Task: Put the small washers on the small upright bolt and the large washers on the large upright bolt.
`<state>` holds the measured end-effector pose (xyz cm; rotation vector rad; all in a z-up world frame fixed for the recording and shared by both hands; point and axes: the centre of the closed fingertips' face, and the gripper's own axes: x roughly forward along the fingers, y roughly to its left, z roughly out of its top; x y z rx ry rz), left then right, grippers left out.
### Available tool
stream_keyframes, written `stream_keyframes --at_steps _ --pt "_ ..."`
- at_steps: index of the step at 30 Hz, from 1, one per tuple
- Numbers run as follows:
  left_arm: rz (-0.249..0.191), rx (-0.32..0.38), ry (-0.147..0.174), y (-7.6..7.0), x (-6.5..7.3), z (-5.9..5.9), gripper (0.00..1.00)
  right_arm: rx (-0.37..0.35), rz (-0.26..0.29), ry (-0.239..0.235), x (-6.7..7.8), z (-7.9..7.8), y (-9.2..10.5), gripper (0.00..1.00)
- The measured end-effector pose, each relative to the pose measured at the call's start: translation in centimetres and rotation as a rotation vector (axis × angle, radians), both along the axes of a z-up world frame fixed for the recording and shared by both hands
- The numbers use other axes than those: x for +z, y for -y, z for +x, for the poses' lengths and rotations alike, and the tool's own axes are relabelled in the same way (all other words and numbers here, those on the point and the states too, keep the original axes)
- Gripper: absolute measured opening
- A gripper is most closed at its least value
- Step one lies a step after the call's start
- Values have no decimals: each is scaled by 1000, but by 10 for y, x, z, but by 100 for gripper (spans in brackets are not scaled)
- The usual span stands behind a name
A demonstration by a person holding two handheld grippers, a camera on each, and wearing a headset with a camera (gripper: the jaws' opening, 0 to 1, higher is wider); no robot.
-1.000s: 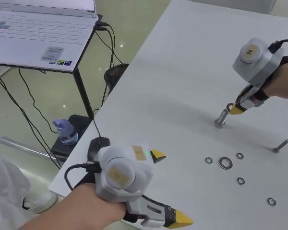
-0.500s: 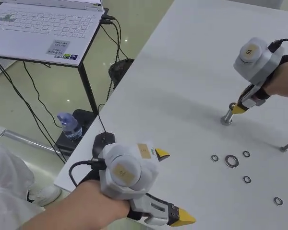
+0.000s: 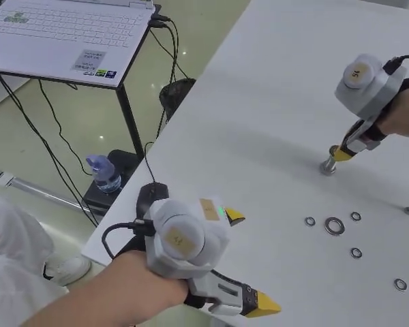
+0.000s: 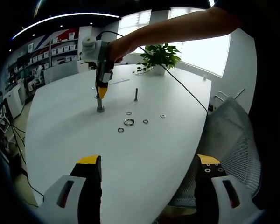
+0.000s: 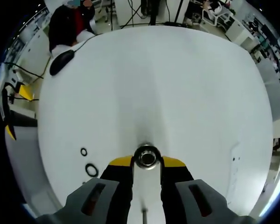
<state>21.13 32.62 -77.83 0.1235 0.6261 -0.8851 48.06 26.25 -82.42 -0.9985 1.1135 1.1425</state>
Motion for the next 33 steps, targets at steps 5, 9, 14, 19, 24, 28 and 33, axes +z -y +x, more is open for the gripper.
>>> stream_keyframes --at_steps 5,9,14,19,24,28,33 --pt "0 1 -3 -2 -1 -1 81 5 -10 -1 -4 2 -2 22" --pt "-1 1 -7 -2 -1 -2 81 4 -15 -3 -9 4 -1 22" --pt "-2 -2 -7 -1 -2 -3 81 0 -19 -17 -14 2 -3 22" --pt "1 -1 -5 -3 -2 -3 82 3 -26 -20 -17 2 -4 22" --pt "4 5 2 -3 -3 -1 84 5 -38 -22 -20 0 -4 22" --pt "21 10 12 -4 -4 0 86 6 -48 -22 -25 1 -2 22" --pt "39 32 34 -7 -5 6 86 5 -48 -20 -28 1 -1 22"
